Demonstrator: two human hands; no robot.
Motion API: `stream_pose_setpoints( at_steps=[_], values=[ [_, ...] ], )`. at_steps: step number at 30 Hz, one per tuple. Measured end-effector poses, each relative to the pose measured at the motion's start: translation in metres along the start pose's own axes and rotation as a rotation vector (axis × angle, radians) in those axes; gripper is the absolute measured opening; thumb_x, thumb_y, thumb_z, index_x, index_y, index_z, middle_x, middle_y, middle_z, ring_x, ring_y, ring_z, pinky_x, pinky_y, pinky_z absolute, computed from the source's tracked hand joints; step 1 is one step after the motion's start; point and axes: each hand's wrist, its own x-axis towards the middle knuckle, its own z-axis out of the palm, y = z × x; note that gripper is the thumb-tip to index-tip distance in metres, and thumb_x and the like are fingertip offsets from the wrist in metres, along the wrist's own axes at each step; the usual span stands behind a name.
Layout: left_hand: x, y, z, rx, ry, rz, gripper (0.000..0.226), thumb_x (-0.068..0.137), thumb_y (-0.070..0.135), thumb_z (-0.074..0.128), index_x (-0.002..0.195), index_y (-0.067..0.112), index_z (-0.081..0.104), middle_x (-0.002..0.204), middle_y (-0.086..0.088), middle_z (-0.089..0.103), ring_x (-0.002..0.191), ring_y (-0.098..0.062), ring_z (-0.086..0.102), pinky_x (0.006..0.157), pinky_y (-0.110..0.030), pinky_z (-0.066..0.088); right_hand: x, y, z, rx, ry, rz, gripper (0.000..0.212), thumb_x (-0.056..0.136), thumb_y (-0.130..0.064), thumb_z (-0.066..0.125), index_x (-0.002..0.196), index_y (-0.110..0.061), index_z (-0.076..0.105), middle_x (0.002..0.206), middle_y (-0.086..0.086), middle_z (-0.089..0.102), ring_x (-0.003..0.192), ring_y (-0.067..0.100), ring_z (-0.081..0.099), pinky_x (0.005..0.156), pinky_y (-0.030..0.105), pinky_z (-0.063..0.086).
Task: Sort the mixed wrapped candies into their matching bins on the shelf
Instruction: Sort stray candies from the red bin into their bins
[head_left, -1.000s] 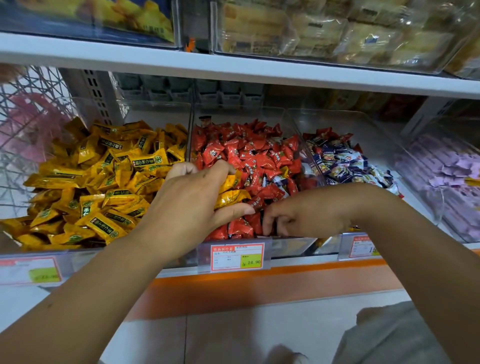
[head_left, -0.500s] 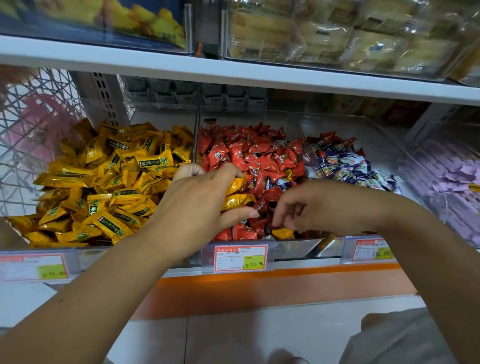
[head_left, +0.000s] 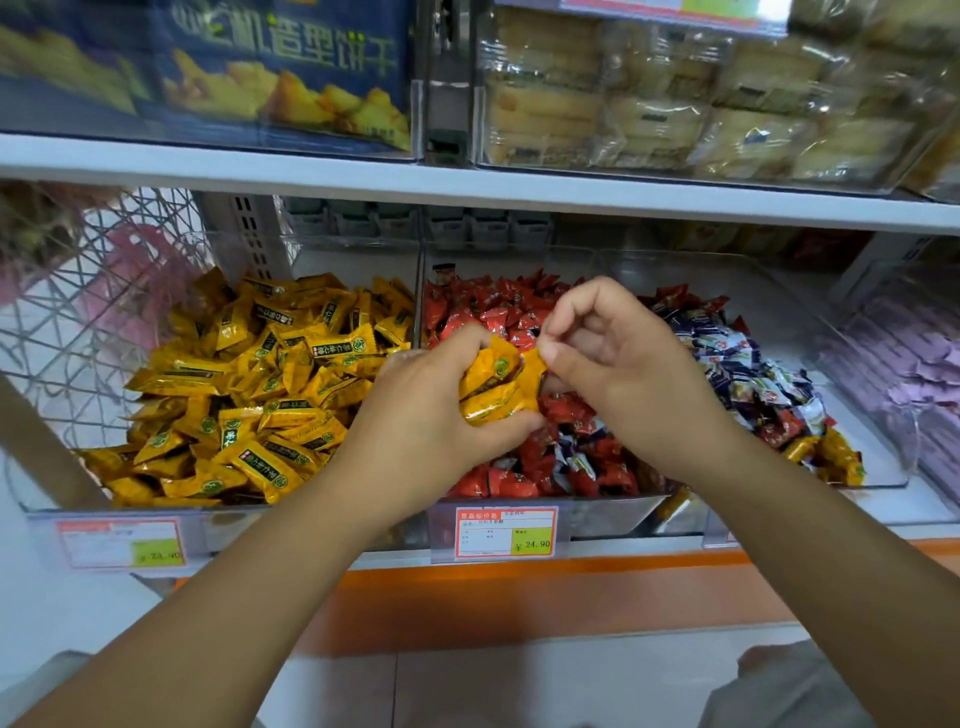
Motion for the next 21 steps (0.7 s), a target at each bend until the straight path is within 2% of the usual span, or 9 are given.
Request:
stream_pose_setpoints(
  at_steps=[3,5,6,8,10,12,14,16,21],
  values=[
    [0.003,-0.006,-0.022,-0.026,0.119,-0.040,0.032,0.072,0.048,0.069,0.090,0.030,0.051,0.070,0.011,0.059,0.068,-0.005,0.057,0.059,-0.025,0.044,0.007,-0.002,-0.001,0.142,-0.004,0.021,0.024,0.093,0.004,0.053,0.106,-0.017,0.054,0.094,0.012,0.058,0.089,0.015,0.065,0.075,0.033,0.059],
    [0.008,-0.021,-0.039,0.142,0.197,-0.079,0.031,0.078,0.046,0.067,0.093,0.026,0.048,0.070,0.008,0.055,0.068,-0.009,0.055,0.061,-0.032,0.041,0.011,0.004,-0.003,0.004,-0.009,0.042,0.027,0.094,-0.002,0.055,0.108,-0.024,0.057,0.101,0.009,0.062,0.096,0.016,0.065,0.081,0.033,0.058],
    [0.010,-0.033,-0.046,0.269,0.190,-0.124,0.033,0.081,0.046,0.067,0.099,0.026,0.048,0.077,0.008,0.055,0.076,-0.014,0.056,0.066,-0.035,0.040,0.012,0.010,-0.004,-0.134,-0.021,0.042,0.027,0.094,-0.006,0.056,0.106,-0.029,0.059,0.103,0.002,0.064,0.097,0.010,0.064,0.084,0.029,0.056],
    [0.011,-0.053,-0.052,0.475,0.068,-0.254,0.049,0.083,0.051,0.064,0.125,0.033,0.048,0.118,0.004,0.056,0.113,-0.023,0.047,0.091,-0.044,0.040,0.012,0.021,-0.005,-0.425,-0.084,0.007,0.023,0.094,-0.015,0.058,0.100,-0.037,0.062,0.108,-0.013,0.062,0.100,-0.005,0.057,0.088,0.016,0.044],
    [0.007,-0.063,-0.046,0.509,-0.008,-0.264,0.062,0.085,0.053,0.061,0.141,0.040,0.038,0.150,0.008,0.033,0.136,-0.022,0.021,0.111,-0.054,0.023,0.011,0.031,-0.003,-0.588,-0.192,-0.059,0.018,0.093,-0.027,0.060,0.099,-0.043,0.062,0.117,-0.021,0.056,0.116,-0.004,0.045,0.102,0.024,0.035],
    [0.004,-0.060,-0.040,0.432,0.049,-0.106,0.054,0.092,0.050,0.053,0.143,0.036,0.041,0.153,0.007,0.032,0.140,-0.019,0.018,0.115,-0.052,0.019,0.010,0.035,0.005,-0.674,-0.304,-0.077,0.019,0.089,-0.046,0.058,0.107,-0.050,0.061,0.135,-0.023,0.046,0.139,0.004,0.023,0.116,0.038,0.021],
    [0.003,-0.051,-0.037,0.308,0.032,-0.008,0.051,0.095,0.052,0.040,0.142,0.031,0.045,0.150,0.010,0.036,0.140,-0.013,0.022,0.116,-0.034,0.019,0.009,0.038,0.015,-0.781,-0.419,-0.109,0.042,0.082,-0.066,0.047,0.123,-0.056,0.051,0.150,-0.022,0.030,0.146,0.007,-0.002,0.120,0.046,0.001],
    [-0.001,-0.045,-0.033,0.246,-0.086,-0.011,0.057,0.094,0.058,0.038,0.145,0.032,0.038,0.152,0.019,0.026,0.142,-0.004,0.014,0.114,-0.020,0.011,0.010,0.040,0.025,-0.931,-0.510,-0.106,0.059,0.079,-0.075,0.034,0.135,-0.058,0.036,0.158,-0.018,0.016,0.146,0.013,-0.018,0.116,0.053,-0.014],
    [-0.012,-0.051,-0.032,0.211,-0.265,-0.083,0.068,0.091,0.053,0.048,0.151,0.041,0.019,0.154,0.033,-0.001,0.142,0.007,-0.001,0.116,-0.021,0.008,0.027,0.051,0.009,-1.186,-0.369,0.028,0.043,0.091,-0.065,0.038,0.133,-0.060,0.037,0.161,-0.016,0.003,0.146,0.024,-0.019,0.110,0.065,-0.014]
  ],
)
